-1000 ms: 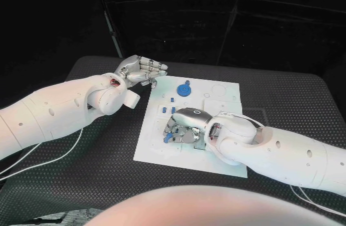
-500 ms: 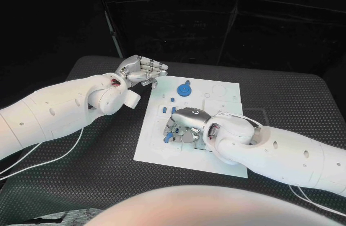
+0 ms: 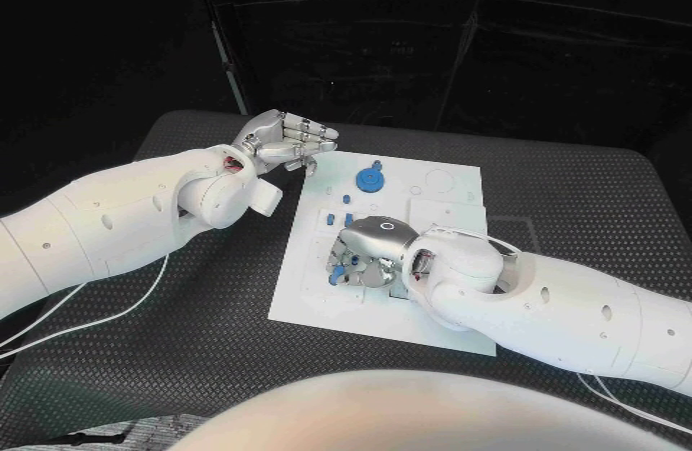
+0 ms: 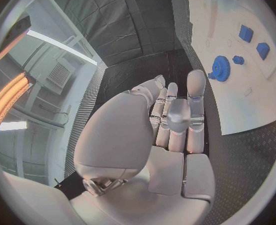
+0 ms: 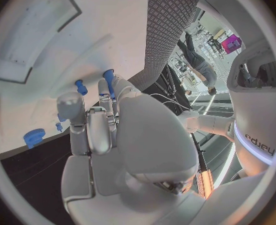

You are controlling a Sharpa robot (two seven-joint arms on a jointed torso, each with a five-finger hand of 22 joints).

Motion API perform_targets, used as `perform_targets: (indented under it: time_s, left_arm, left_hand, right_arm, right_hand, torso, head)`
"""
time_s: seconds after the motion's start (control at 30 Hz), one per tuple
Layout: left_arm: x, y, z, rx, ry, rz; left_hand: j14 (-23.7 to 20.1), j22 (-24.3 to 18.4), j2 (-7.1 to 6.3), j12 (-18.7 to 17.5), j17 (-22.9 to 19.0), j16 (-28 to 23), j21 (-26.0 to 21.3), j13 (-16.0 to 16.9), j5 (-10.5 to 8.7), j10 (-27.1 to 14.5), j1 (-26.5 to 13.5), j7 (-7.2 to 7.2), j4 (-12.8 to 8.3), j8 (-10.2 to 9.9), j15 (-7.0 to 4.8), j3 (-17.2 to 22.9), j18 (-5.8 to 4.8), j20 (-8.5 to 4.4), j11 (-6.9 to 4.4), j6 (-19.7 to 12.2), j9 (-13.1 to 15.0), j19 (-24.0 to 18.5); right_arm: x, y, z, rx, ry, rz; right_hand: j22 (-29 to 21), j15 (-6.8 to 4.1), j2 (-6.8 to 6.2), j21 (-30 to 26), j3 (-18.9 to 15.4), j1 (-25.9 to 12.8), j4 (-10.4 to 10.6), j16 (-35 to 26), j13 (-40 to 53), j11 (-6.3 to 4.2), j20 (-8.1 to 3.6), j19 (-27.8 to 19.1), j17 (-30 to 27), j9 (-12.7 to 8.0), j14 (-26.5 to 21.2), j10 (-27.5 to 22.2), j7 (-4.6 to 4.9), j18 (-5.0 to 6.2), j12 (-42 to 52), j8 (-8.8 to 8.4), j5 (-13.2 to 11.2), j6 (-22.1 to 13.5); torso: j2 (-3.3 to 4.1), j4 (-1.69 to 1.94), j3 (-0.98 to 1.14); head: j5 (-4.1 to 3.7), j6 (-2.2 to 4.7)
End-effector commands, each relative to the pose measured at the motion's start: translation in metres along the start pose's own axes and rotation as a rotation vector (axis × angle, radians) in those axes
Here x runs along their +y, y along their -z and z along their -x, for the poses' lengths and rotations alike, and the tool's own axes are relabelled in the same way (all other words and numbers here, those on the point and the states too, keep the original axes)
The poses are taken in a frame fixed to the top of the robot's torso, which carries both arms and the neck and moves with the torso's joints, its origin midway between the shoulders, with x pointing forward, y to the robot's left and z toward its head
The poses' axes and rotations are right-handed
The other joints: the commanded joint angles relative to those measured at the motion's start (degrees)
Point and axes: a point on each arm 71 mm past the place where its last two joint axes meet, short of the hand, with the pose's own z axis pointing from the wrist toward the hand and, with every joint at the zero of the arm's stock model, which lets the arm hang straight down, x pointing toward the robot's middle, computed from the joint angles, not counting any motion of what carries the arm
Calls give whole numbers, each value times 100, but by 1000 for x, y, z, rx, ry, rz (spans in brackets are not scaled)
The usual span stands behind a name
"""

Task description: Assemble the parts on the task board

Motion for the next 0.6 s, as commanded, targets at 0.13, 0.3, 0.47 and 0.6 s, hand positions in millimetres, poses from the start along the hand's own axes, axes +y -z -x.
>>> perform_targets:
  time_s: [0.13, 0.3, 0.47, 0.6]
  left_arm:
    - [-2, 0, -1, 10, 7, -8]
    - [-2, 0, -1, 11, 7, -7]
    - [-1, -1, -1, 13, 8, -3]
    - [-1, -1, -1, 18, 9, 1]
  left_hand:
    - [-11, -2, -12, 38, -5, -34, -21, -4, 4, -49, -28, 2, -25, -28, 9, 14, 63, 8, 9, -17, -2, -13]
    - [-11, -2, -12, 38, -5, -34, -21, -4, 4, -49, -28, 2, -25, -28, 9, 14, 63, 8, 9, -17, -2, -13]
    - [-13, -4, -10, 40, -8, -35, -24, -3, 4, -51, -32, 3, -26, -29, 9, 16, 63, 9, 10, -19, -2, -13]
    - [-14, -5, -8, 41, -11, -36, -28, -3, 5, -54, -35, 3, -26, -29, 10, 17, 64, 9, 10, -20, -2, -14]
  right_arm:
    - [2, -1, -6, 40, 62, -21]
    - [2, -2, -6, 26, 55, -18]
    - [3, -3, -3, -21, 42, -8]
    - [4, -3, 0, -63, 33, 4]
  right_hand:
    - [-58, 9, -71, -22, 55, -71, -5, 4, -4, 30, 27, -70, -47, -8, 261, 10, 27, -30, -87, -27, -19, -12]
    - [-123, 101, -206, -65, 75, -255, 38, -10, -24, 140, 90, -131, -84, -41, 247, -293, 129, -24, -280, -122, 5, -310]
    - [-313, 166, -355, -181, 46, -412, 58, 11, -23, 218, 162, -260, -61, -42, 243, -609, 160, 17, -327, -121, 22, -722]
    - [-540, 195, -436, -328, -15, -504, 24, -53, -14, 243, 198, -418, -187, -34, 195, -847, 162, 66, -289, -113, 9, -970]
  torso:
    - [0, 0, -1]
    - [1, -1, 0]
    - [-4, -3, -1]
    - [-3, -3, 2]
  head:
    - [2, -1]
    - [0, -1]
    - [-3, -1]
    - [-5, -1]
